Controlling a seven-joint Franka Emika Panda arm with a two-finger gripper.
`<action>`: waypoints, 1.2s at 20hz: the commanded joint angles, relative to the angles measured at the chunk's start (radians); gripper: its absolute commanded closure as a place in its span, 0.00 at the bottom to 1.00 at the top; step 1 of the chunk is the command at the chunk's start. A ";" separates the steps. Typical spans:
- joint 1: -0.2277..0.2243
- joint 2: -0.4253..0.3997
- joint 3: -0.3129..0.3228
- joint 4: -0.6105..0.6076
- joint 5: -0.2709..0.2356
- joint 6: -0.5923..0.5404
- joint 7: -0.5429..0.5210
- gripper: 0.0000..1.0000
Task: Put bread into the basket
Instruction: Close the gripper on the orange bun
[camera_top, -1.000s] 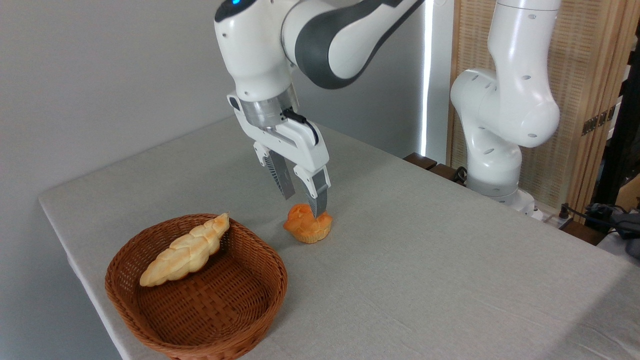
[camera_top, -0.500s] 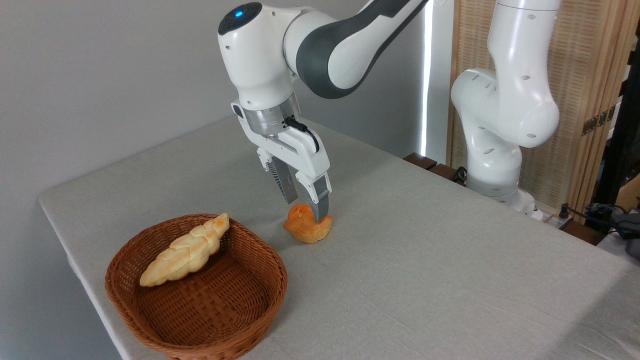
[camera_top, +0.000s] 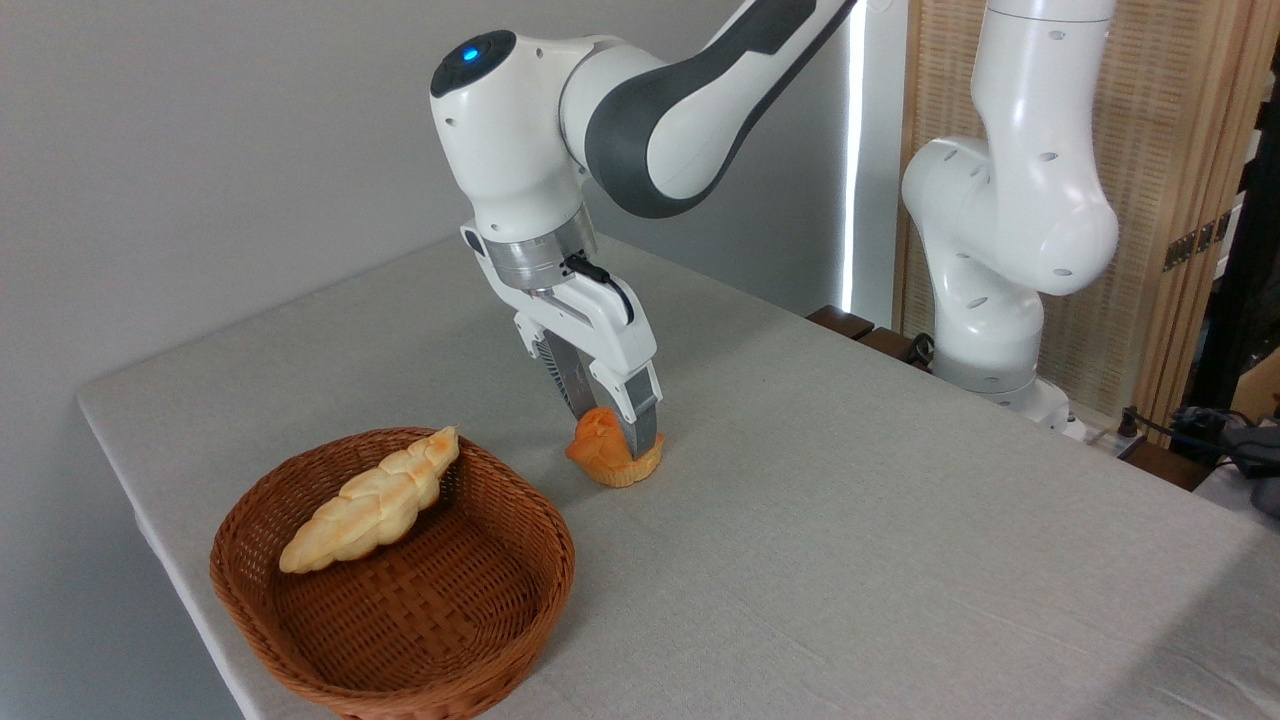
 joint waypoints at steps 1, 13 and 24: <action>-0.004 0.008 0.002 -0.009 0.012 0.027 0.018 0.00; -0.004 0.016 0.002 -0.009 0.019 0.025 0.072 0.57; -0.004 0.008 0.002 -0.003 0.018 0.025 0.072 0.57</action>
